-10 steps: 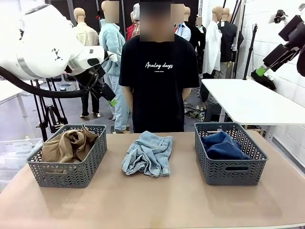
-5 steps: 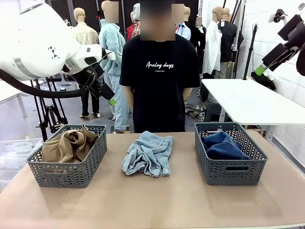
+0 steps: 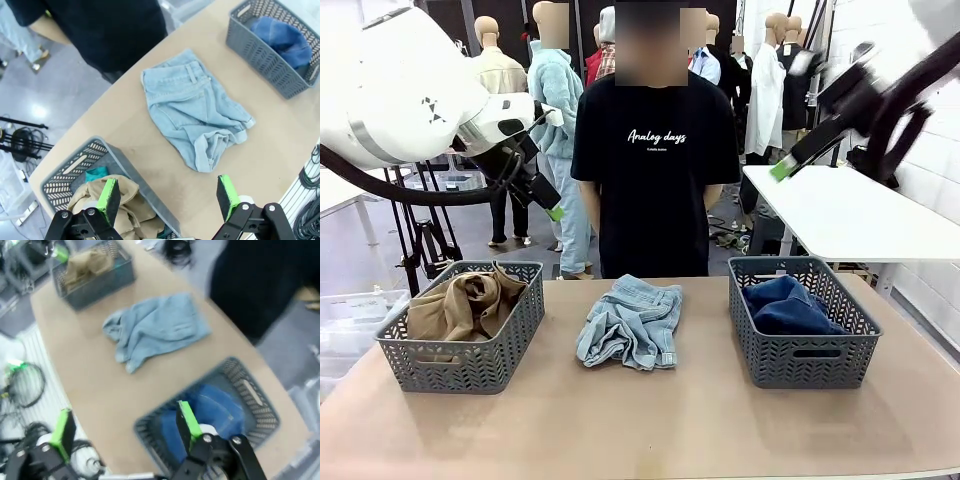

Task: Sort the tops and bottoms.
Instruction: Lift clothes from the center of the table with your right hand.

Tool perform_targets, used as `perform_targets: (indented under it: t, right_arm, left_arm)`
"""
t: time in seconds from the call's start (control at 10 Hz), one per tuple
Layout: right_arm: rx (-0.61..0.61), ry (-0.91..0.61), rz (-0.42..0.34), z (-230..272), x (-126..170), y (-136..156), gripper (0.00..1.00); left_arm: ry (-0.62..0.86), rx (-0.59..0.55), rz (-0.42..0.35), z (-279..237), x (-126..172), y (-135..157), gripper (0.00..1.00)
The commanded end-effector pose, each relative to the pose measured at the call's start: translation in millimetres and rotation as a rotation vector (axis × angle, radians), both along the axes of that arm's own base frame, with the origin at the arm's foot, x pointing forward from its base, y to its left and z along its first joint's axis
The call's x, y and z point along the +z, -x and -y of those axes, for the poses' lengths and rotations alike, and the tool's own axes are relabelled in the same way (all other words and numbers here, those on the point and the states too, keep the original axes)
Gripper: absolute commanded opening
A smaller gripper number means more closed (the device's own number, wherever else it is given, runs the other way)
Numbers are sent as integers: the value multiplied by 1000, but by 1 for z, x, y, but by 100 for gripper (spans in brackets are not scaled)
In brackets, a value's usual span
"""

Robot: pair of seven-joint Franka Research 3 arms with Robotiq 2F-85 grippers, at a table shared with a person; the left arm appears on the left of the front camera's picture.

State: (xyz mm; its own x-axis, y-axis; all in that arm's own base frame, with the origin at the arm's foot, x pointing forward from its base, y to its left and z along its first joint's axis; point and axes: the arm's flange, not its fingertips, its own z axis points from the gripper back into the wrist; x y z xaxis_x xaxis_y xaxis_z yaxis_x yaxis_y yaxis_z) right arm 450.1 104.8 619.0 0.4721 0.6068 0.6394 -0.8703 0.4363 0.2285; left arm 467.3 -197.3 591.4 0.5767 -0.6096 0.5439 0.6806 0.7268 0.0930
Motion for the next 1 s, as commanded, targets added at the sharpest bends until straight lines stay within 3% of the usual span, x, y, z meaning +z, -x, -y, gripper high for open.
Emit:
perform_targets:
  t: [0.0, 0.3, 0.4, 0.5, 0.9]
  right_arm:
    - [111, 13, -35, -26, -29, -19, 100]
    - [229, 0, -46, -89, -73, -8, 100]
    - [186, 61, -31, -90, -82, -14, 100]
    - [206, 22, -73, -87, -67, -10, 100]
    - [203, 37, -68, -89, -70, -11, 100]
  left_arm:
    - [0, 1, 1, -1, 0, 0, 100]
    - [0, 1, 1, -1, 0, 0, 100]
    - [0, 1, 1, -1, 0, 0, 100]
    - [0, 1, 1, -1, 0, 0, 100]
    - [0, 1, 1, -1, 0, 0, 100]
